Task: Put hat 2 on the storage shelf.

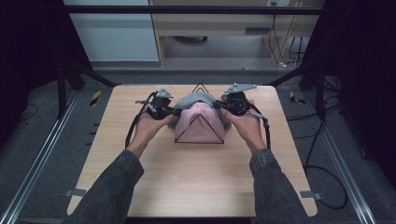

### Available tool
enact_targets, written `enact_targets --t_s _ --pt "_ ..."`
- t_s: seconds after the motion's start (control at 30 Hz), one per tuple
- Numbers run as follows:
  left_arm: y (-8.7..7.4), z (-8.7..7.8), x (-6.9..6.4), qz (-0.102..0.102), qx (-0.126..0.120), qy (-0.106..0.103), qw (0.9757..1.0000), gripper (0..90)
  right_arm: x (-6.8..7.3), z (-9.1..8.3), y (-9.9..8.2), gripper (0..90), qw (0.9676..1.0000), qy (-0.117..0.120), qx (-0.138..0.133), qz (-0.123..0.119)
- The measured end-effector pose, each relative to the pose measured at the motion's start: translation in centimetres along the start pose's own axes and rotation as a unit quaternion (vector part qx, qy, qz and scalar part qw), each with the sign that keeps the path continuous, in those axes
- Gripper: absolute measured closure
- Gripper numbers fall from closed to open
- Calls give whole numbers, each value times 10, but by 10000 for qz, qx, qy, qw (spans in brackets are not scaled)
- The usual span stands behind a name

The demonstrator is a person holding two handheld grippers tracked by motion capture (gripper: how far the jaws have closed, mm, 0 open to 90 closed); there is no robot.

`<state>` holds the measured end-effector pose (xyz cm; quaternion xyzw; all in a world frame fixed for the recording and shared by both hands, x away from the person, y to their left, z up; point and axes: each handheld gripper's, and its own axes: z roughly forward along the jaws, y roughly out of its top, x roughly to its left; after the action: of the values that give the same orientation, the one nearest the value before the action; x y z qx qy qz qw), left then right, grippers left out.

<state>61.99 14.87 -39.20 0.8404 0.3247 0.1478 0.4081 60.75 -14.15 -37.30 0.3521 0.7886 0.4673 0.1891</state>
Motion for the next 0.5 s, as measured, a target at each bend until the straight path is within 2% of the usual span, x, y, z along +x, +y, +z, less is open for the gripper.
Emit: enact_targets --t_s 0.07,0.17,0.33,0.5 --pt "0 0 1 -10 -4 -1 10000 841 -1 0 0 838 10000 -7 -7 17" --pt "-2 -1 2 -35 -38 91 9999 791 -2 -2 0 767 10000 -58 9 7" --pt "-7 -4 5 -100 -81 119 9998 730 -3 -9 0 731 9999 -68 -61 47" --pt "-6 -12 5 -62 -167 254 9995 639 0 -17 3 668 9999 -148 -75 11"
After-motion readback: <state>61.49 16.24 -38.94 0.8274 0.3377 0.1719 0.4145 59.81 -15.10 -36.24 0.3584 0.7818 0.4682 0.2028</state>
